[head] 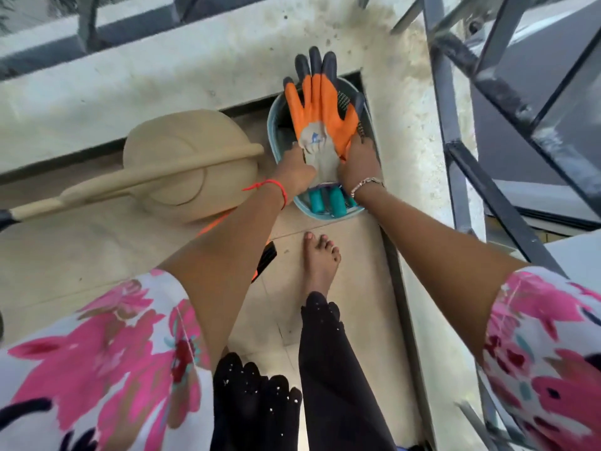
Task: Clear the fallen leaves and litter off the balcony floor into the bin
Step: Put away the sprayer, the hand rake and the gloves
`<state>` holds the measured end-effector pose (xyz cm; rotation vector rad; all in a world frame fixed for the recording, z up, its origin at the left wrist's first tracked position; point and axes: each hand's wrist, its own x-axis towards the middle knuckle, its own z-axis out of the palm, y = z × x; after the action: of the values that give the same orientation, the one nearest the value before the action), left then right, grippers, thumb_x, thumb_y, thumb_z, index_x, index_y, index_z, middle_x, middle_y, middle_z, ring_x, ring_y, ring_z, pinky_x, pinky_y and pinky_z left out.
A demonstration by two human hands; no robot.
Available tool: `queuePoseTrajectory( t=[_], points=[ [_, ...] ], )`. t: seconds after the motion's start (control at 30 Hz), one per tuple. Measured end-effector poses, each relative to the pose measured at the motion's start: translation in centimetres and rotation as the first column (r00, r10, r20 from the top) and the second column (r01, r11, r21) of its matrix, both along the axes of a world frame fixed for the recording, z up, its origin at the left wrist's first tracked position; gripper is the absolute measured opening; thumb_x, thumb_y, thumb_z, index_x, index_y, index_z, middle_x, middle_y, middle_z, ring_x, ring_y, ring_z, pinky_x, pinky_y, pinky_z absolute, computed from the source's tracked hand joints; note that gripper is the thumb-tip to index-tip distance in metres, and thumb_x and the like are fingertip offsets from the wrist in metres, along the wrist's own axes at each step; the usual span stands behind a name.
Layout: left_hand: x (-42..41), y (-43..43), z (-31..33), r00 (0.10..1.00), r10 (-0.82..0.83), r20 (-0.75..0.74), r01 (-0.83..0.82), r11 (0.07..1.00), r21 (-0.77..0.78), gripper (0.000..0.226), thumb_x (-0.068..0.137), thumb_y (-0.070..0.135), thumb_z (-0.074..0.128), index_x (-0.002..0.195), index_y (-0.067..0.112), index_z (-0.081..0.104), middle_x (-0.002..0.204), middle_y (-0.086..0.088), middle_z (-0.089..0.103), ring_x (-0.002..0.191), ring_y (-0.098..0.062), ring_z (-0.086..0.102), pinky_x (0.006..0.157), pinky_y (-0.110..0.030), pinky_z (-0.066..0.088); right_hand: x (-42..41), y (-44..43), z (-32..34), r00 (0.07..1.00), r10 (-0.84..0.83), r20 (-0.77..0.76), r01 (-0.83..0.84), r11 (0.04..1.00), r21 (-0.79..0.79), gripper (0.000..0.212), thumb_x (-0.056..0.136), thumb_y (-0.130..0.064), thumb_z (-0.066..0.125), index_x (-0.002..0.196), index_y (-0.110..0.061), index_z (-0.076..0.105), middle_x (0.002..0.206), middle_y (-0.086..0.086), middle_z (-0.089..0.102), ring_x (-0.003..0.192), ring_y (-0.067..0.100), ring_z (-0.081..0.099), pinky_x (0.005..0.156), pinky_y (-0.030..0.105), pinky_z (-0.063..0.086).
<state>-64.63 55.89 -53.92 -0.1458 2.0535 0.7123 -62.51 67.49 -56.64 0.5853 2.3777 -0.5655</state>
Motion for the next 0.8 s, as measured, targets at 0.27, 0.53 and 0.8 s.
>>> queuePoseTrajectory(
  t=[0.27, 0.53, 0.8],
  points=[
    [1.4, -3.9, 8.1, 0.99, 0.086, -0.109, -0.072, 0.99, 0.125, 0.042, 0.089, -0.004, 0.048, 0.131, -0.001, 0.046, 0.135, -0.019, 0.049, 0.126, -0.031, 0.045, 0.092, -0.027, 0.034, 0.5, -5.1, 9.2, 0.887, 0.456, 0.069, -0.46, 0.886, 0.054, 0.042, 0.091, -0.009, 0.046, 0.132, -0.001, 0.037, 0.136, 0.02, 0.038, 0.124, 0.036, 0.041, 0.101, 0.042, 0.035],
    [2.9, -12.2, 25.2, 0.969, -0.115, -0.218, 0.117, 0.993, -0.002, 0.035, 0.092, 0.0, 0.043, 0.126, -0.008, 0.048, 0.132, -0.025, 0.048, 0.123, -0.033, 0.045, 0.096, -0.032, 0.031, -0.9, -13.5, 36.1, 0.657, 0.749, 0.088, -0.754, 0.653, 0.067, 0.039, 0.101, -0.005, 0.026, 0.139, 0.004, 0.028, 0.147, 0.02, 0.028, 0.137, 0.032, 0.027, 0.103, 0.035, 0.025],
    [5.7, -27.6, 45.0, 0.876, 0.081, -0.476, -0.123, 0.991, -0.057, 0.039, 0.084, -0.004, 0.043, 0.121, 0.003, 0.053, 0.127, -0.019, 0.049, 0.122, -0.032, 0.046, 0.102, -0.039, 0.037, -1.2, -26.1, 48.7, 0.384, 0.917, -0.111, -0.909, 0.397, 0.129, 0.04, 0.091, -0.009, 0.041, 0.13, -0.012, 0.049, 0.128, 0.016, 0.053, 0.116, 0.032, 0.053, 0.092, 0.037, 0.044]
  ],
)
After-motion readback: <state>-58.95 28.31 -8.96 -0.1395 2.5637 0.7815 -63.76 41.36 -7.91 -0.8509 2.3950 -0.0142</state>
